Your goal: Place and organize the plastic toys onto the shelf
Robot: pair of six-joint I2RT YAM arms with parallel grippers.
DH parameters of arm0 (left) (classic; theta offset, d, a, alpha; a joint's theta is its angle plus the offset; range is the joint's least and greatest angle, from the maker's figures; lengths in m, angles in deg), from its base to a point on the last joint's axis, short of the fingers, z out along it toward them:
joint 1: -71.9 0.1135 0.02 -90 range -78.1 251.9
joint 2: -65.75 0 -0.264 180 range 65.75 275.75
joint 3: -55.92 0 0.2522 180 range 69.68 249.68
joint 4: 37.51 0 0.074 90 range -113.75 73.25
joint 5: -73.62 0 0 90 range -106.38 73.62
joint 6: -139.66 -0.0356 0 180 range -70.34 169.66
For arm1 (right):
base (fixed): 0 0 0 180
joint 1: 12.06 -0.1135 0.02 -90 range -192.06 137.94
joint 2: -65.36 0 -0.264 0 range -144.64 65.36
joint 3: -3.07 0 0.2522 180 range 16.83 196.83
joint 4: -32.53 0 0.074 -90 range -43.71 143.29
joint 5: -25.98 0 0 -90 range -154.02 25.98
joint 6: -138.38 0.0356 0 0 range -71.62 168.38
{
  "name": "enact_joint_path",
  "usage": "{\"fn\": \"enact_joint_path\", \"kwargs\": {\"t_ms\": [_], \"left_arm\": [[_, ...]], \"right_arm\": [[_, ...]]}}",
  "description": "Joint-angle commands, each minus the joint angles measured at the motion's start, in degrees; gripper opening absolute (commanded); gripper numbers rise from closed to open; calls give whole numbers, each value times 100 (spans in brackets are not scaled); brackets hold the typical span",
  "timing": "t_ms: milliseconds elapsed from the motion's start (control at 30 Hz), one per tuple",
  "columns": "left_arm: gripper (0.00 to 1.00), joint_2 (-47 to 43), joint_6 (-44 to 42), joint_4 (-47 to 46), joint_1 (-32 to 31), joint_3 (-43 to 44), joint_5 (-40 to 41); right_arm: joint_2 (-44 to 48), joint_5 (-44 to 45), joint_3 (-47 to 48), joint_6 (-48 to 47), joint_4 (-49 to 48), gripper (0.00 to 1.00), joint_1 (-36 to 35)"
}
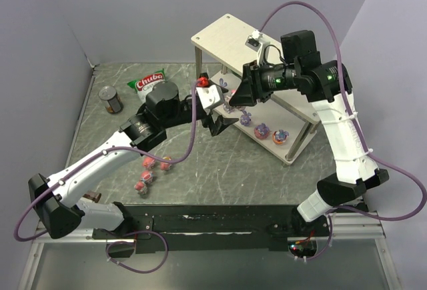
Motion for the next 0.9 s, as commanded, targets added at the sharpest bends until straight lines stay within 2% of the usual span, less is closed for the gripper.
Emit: {"fn": "enact_joint_path", "kwargs": {"t_ms": [0,33,100,233,300,367,400,433,533,567,633,700,767,800,867], "left_arm": [[97,5,-251,-283,-89,214,278],[99,14,-268,-292,-98,223,392],[95,66,-321,-275,-116,258,463],[71,75,-417,-284,-160,232,709],[65,110,-435,-284,-169,223,806],[55,110,-461,-292,-177,197,955],[48,119,-461,-301,-177,196,1008],[29,110,-435,-319,-177,205,1069],[10,128,-365,-398,-177,179,1263],[8,137,-330,-424,-177,179,1307],[1,137,-260,-468,-177,170,1369],[1,145,-198,-530,-177,153,1421],[1,146,-145,-573,-177,152,1448],[1,146,-128,-600,-177,152,1465],[1,146,-5,-661,-169,118,1544]], "right_arm": [[-112,-18,130,115,-245,0,-102],[-121,-9,130,106,-245,0,-129],[-147,0,69,115,-254,0,-155],[-130,-9,-28,124,-315,0,-182],[-147,17,-20,115,-298,0,-182],[-182,35,7,89,-245,0,-173],[-200,44,33,80,-210,0,-181],[-217,44,51,71,-184,0,-190],[-261,87,86,54,-131,0,-182],[-261,114,86,54,-139,1,-182],[-244,131,69,54,-166,12,-182],[-191,167,-1,45,-227,24,-190],[-78,193,-141,80,-411,29,-190],[-33,280,-203,115,-473,37,-182],[98,342,-361,150,-657,42,-182]]}}
